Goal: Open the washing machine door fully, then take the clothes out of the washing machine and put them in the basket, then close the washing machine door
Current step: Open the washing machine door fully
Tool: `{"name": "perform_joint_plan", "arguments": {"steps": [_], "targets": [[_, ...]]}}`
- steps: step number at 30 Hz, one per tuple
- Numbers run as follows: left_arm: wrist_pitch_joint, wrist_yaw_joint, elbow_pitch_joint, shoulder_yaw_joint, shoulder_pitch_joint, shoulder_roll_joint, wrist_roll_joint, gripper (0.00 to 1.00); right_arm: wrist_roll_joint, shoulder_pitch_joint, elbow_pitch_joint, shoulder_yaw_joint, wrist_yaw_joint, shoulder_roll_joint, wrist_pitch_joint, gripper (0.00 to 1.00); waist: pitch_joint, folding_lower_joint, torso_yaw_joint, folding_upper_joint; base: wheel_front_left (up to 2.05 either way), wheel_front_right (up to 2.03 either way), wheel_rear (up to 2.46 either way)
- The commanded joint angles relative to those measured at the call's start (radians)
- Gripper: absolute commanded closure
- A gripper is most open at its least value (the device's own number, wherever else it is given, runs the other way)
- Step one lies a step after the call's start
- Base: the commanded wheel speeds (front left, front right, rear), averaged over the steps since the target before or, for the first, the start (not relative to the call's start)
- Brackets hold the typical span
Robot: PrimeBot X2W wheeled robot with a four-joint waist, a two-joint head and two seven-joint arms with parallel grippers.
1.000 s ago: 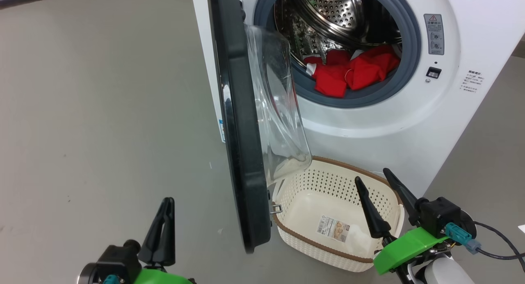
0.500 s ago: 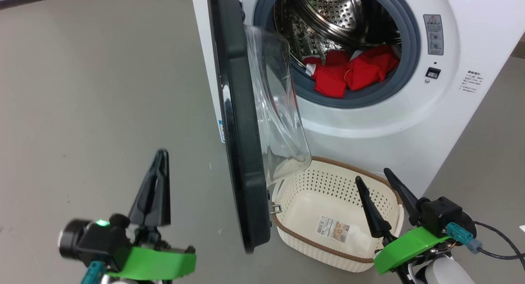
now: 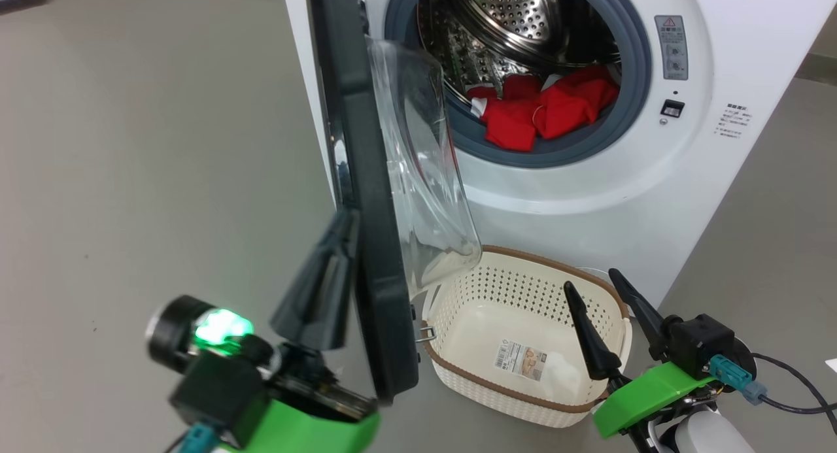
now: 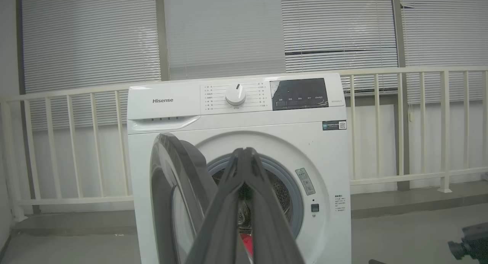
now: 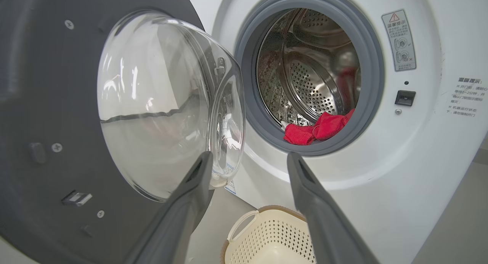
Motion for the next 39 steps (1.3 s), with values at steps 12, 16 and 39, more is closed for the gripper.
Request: {"name": "perform_joint_plan", "arguments": {"steps": [12, 16, 39], "targets": [[0.055, -0.048, 0.127, -0.142, -0.047, -0.001, -0.065, 1.00, -0.002, -0.040, -0.033, 0.019, 0.005, 0.002, -0.006, 0.00, 0.011, 0.0000, -0.030, 0.0000, 0.00, 0.00, 0.00], [0.059, -0.048, 0.201, -0.162, -0.052, -0.002, -0.094, 1.00, 0.000, -0.039, -0.031, 0.022, 0.005, 0.002, -0.006, 0.00, 0.010, 0.0000, -0.037, 0.0000, 0.00, 0.00, 0.00], [0.106, 0.094, 0.381, -0.105, -0.070, 0.020, -0.089, 1.00, 0.001, -0.018, -0.019, 0.022, 0.005, 0.002, -0.006, 0.00, -0.007, 0.0000, -0.005, 0.0000, 0.00, 0.00, 0.00]]}}
